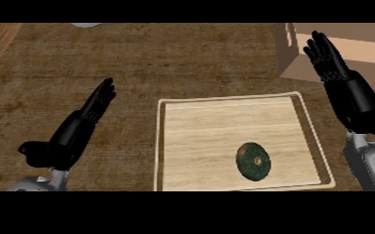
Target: Pick the squash from the tray and place it in the cardboard box
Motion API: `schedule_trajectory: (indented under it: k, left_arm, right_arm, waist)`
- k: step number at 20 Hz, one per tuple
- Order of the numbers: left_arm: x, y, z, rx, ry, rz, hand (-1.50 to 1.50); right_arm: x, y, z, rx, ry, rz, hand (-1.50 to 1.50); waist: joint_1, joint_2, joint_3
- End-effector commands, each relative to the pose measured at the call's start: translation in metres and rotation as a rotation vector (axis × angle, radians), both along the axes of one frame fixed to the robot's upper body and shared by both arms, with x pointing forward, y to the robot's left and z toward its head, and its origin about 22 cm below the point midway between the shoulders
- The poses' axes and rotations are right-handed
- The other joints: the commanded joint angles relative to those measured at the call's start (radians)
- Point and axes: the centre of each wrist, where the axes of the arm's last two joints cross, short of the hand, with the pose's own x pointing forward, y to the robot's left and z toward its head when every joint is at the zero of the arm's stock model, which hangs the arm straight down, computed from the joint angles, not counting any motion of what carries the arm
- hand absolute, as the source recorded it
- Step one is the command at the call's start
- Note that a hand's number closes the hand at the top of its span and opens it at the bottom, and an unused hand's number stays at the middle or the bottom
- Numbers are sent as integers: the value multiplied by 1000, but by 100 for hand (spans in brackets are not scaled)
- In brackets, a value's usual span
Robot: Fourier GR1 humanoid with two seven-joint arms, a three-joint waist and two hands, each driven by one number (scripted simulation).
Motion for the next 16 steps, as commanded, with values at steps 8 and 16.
schedule_trajectory:
  k: [8, 16]
  left_arm:
    - [-15, 65, -44, 37, 176, 522, 0]
    - [-9, 59, -60, 24, 203, 592, 0]
  right_arm:
    - [-60, -65, -20, -558, 70, -589, 150]
    - [-154, 0, -36, -462, -43, -811, -150]
  waist:
    - [-104, -21, -10]
    - [-90, -22, 3]
